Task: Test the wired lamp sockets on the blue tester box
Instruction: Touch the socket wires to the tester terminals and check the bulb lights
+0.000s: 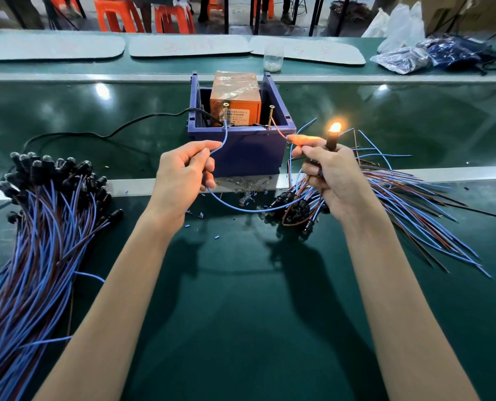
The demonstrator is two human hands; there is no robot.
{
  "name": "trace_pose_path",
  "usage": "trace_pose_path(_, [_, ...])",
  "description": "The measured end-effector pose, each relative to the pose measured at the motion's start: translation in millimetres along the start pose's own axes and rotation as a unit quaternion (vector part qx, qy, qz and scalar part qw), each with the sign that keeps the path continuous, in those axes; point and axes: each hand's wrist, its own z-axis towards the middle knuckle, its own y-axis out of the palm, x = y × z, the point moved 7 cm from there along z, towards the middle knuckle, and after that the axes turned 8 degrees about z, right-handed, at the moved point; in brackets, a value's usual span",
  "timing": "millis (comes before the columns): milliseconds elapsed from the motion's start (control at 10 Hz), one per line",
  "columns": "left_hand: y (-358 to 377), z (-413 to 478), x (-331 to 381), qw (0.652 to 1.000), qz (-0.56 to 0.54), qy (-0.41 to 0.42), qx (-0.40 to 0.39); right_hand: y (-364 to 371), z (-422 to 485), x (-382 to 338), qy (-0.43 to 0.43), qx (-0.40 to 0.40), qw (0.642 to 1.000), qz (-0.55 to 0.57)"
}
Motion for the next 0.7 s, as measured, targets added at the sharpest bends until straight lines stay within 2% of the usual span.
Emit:
trace_pose_path(300, [2,1,0,1.0,0.002,0.003,-0.001,-1,0,-1,0.0,0.005,1.0,-0.009])
trace_pose_path(500, [-4,3,1,1.0,-0.016,-0.001,-0.023,7,-4,-5,0.016,-0.035,0.999,0.002])
trace_pose_path(600, [-10,4,2,0.997,-0.009,0.004,-0.07,6,-6,-11,0.02,-0.022,0.998,-0.047])
trace_pose_path(700, [-10,0,0,0.986,0.058,0.015,-0.157,-5,-6,-18,0.001,0.046,0.98,-0.195])
